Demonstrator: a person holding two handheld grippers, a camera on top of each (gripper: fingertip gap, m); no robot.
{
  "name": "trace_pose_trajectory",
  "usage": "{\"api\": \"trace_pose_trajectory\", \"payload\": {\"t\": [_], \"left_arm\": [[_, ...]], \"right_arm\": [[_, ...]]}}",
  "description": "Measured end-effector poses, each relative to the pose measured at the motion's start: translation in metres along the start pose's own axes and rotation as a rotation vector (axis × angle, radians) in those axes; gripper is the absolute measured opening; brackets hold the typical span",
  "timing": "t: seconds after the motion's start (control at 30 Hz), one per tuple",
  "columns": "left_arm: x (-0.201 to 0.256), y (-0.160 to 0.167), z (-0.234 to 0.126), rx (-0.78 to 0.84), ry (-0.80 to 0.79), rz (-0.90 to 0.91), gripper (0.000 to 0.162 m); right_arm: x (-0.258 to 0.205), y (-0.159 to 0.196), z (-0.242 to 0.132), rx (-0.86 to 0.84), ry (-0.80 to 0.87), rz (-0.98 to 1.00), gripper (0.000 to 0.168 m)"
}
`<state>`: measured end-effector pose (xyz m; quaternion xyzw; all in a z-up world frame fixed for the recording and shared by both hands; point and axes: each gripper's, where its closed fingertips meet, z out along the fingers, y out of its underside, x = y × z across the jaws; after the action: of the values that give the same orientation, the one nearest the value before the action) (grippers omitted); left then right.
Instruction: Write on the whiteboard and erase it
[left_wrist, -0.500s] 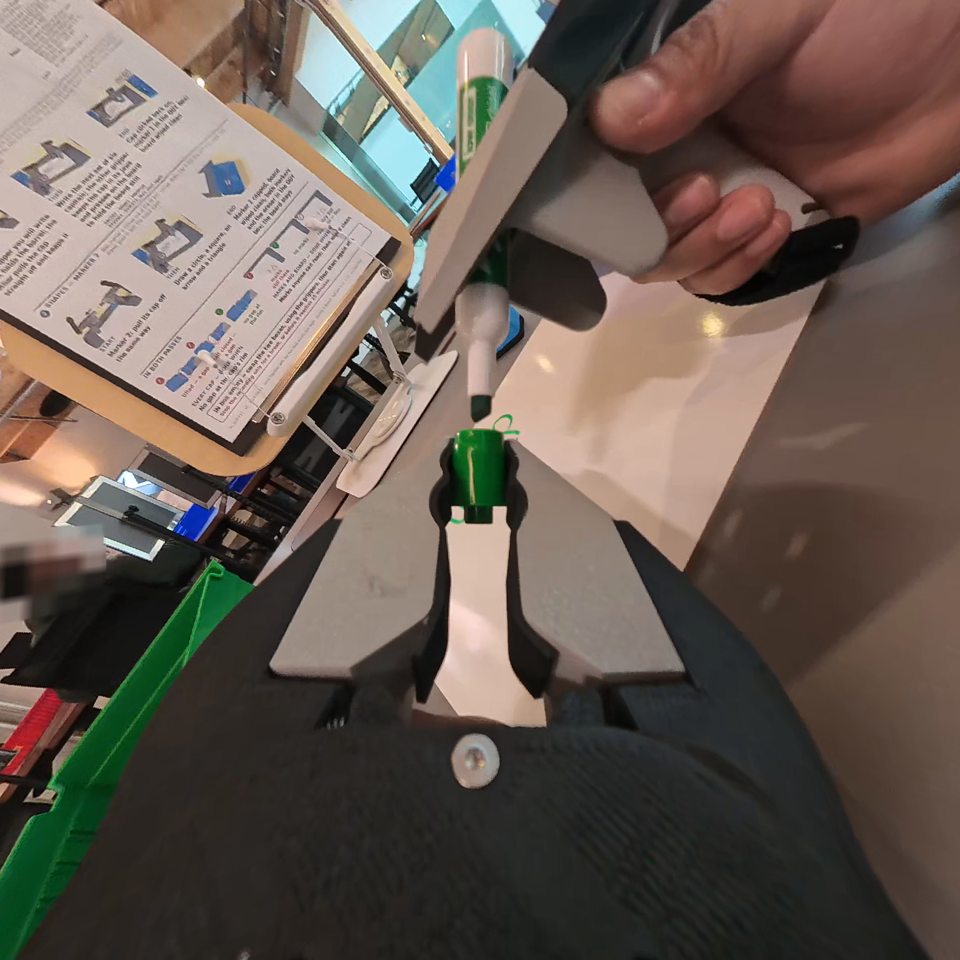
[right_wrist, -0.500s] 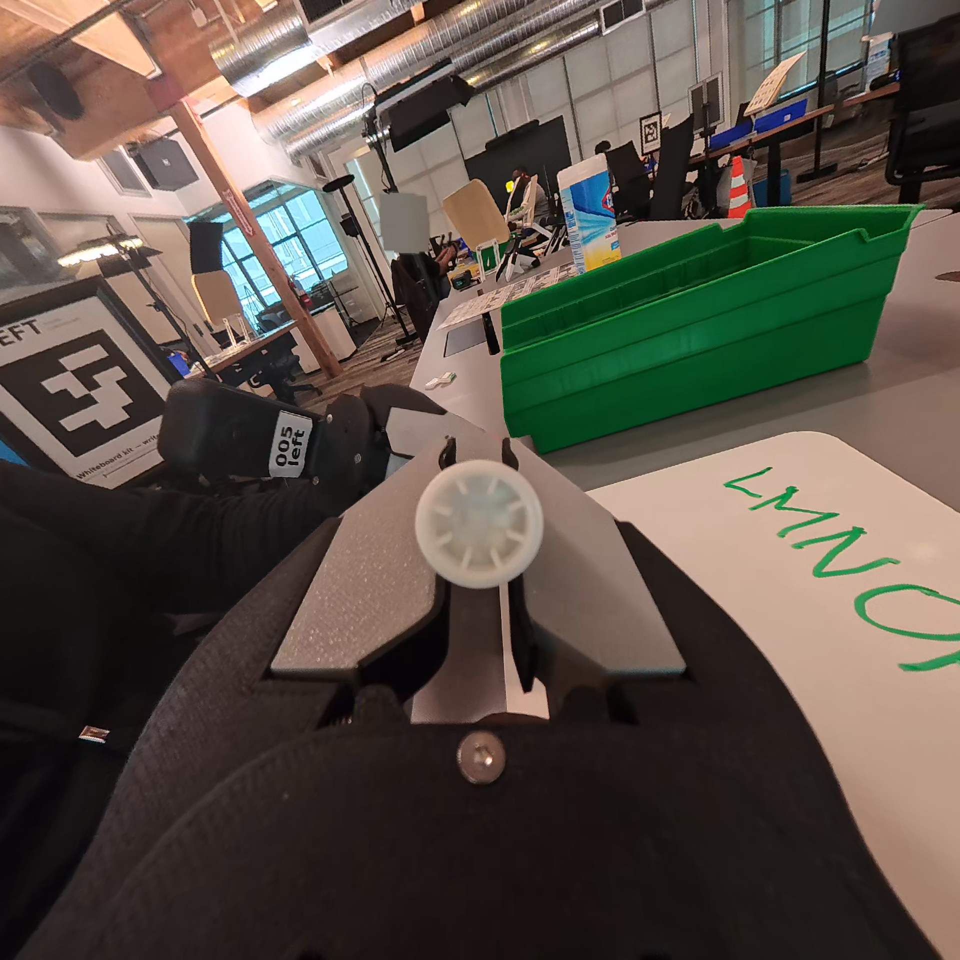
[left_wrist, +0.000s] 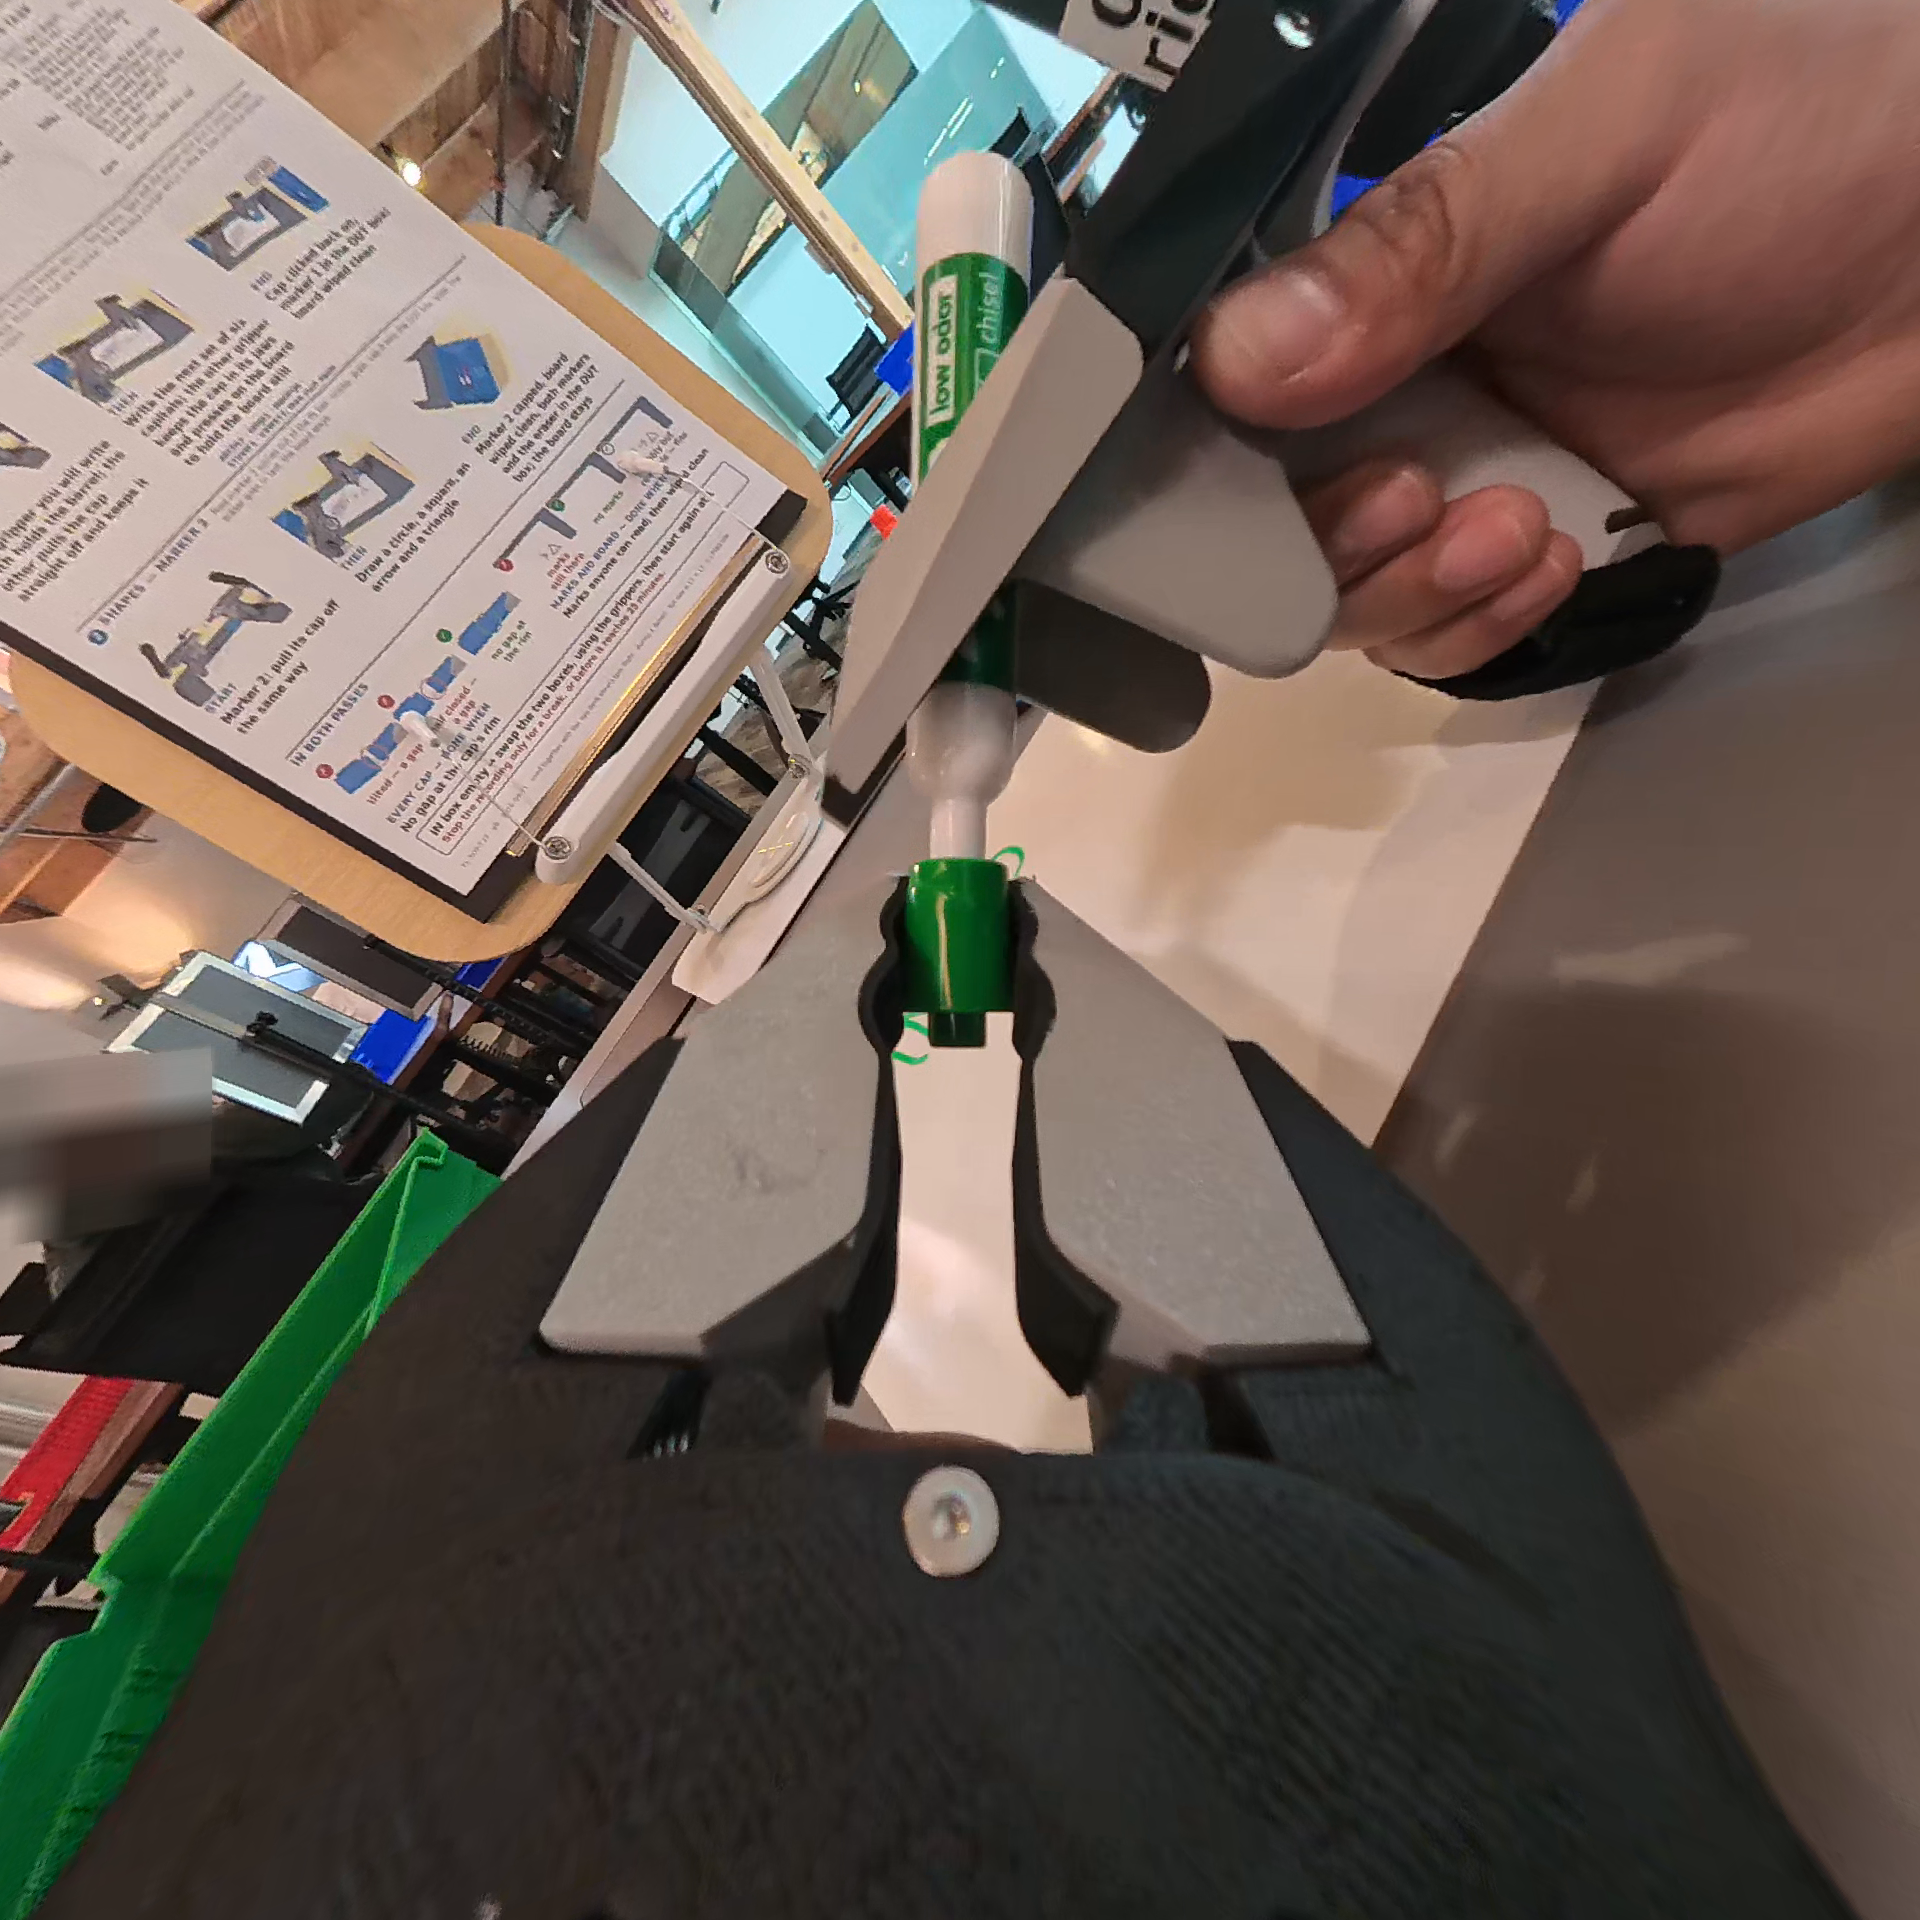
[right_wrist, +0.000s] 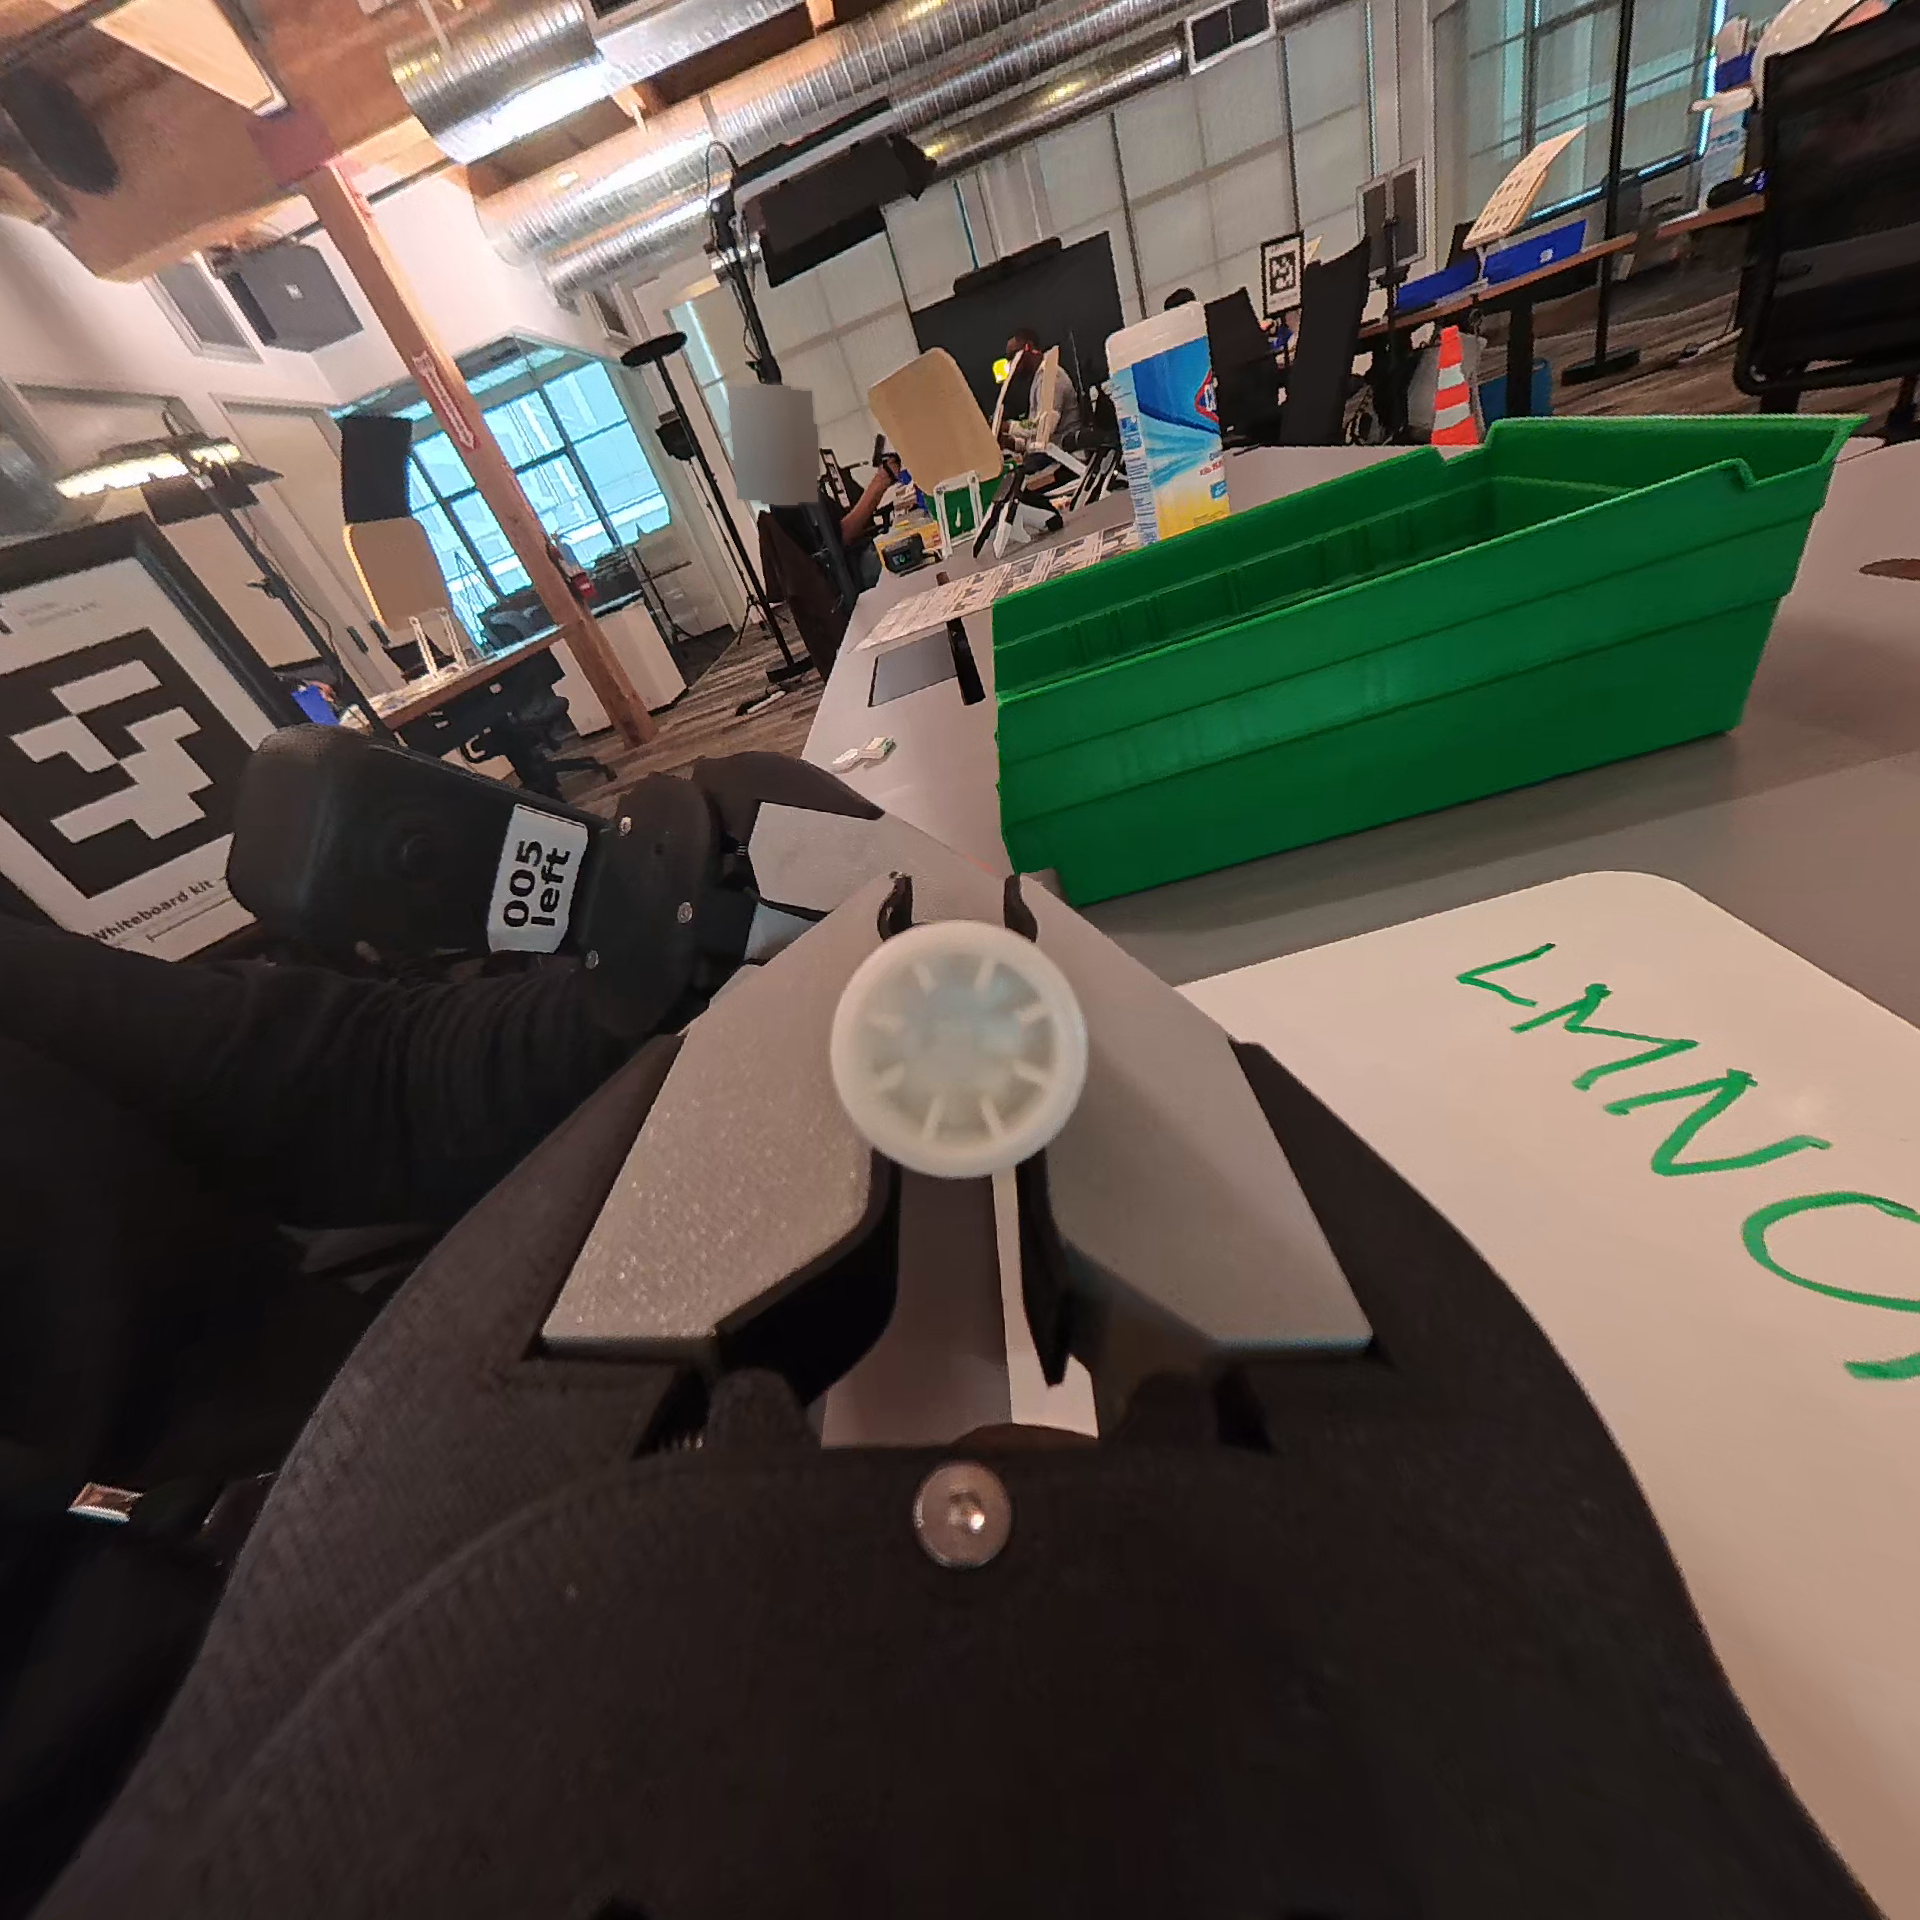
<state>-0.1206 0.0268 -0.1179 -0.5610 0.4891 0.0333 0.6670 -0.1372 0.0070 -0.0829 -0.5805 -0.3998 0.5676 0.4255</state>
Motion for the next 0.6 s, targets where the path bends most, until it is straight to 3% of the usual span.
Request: {"api": "trace_pose_trajectory", "payload": {"t": [0.6], "left_arm": [[0.0011, -0.0015, -0.0019, -0.008, 0.047, -0.131, 0.013]], "right_arm": [[-0.0033, 0.0016, 0.0068, -0.016, 0.060, -0.145, 0.014]]}}
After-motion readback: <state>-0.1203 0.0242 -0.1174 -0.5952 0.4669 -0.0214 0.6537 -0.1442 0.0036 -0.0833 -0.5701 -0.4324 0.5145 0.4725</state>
